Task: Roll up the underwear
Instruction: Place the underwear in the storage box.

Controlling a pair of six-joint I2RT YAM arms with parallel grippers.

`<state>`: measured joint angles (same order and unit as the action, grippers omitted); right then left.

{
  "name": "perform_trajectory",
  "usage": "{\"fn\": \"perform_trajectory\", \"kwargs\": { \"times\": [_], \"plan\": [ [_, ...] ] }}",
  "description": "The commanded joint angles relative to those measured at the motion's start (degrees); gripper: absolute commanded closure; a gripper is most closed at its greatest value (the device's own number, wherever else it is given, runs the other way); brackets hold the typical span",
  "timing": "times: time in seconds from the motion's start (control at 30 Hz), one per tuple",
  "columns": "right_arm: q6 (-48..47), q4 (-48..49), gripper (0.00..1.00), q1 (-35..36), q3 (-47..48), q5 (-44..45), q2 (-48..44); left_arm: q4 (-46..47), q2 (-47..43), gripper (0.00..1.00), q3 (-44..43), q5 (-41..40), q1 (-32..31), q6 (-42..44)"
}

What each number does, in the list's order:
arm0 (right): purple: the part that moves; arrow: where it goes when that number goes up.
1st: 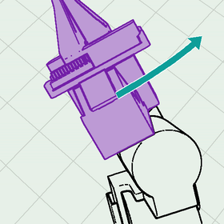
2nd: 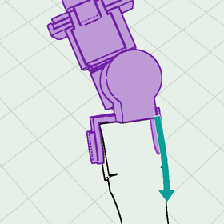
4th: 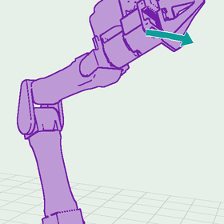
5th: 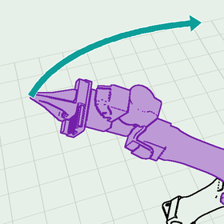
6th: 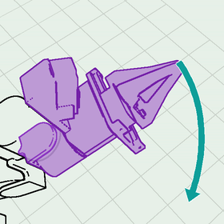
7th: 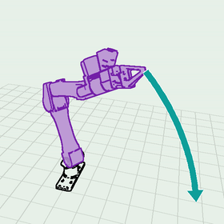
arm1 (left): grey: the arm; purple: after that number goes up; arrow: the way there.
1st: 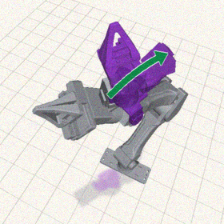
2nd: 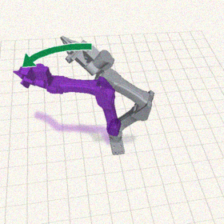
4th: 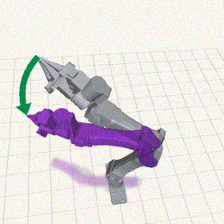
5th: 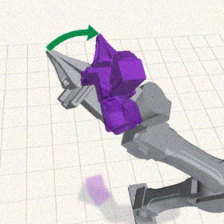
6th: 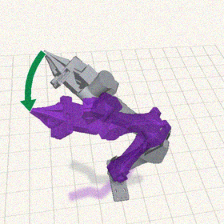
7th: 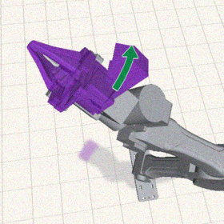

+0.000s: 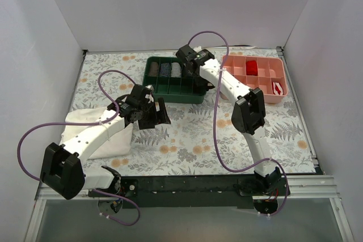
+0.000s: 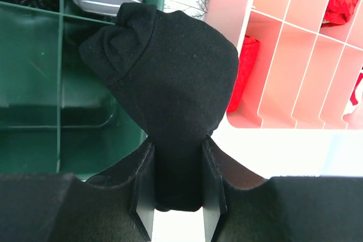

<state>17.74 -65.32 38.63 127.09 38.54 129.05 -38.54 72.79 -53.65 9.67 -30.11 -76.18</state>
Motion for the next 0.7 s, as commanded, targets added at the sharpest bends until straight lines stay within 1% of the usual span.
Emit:
{"fn": "perform_trajectory", "kwargs": {
  "times": [0.0,0.17,0.4,0.57,0.67],
  "plan": [
    [-2.0,-1.3,0.99,2.0,4.5,0.1,2.1,0.6,0.2,0.23,0.3,0.8,0.2,0.9],
    [-2.8,-2.6,0.99,3.1,5.5,-0.2,5.1,0.5,0.0,0.23,0.4,1.0,0.2,1.1],
    [-2.4,-0.9,0.99,3.0,5.5,1.2,4.5,0.3,-0.4,0.23,1.0,0.6,0.2,1.1],
    [-1.2,-1.2,0.99,2.3,4.7,-1.2,4.8,0.3,-0.3,0.23,1.4,0.7,0.2,1.3],
    [-0.4,1.8,0.99,1.7,1.2,-4.3,3.6,0.3,-0.5,0.24,1.6,0.6,0.2,1.2]
  ]
}}
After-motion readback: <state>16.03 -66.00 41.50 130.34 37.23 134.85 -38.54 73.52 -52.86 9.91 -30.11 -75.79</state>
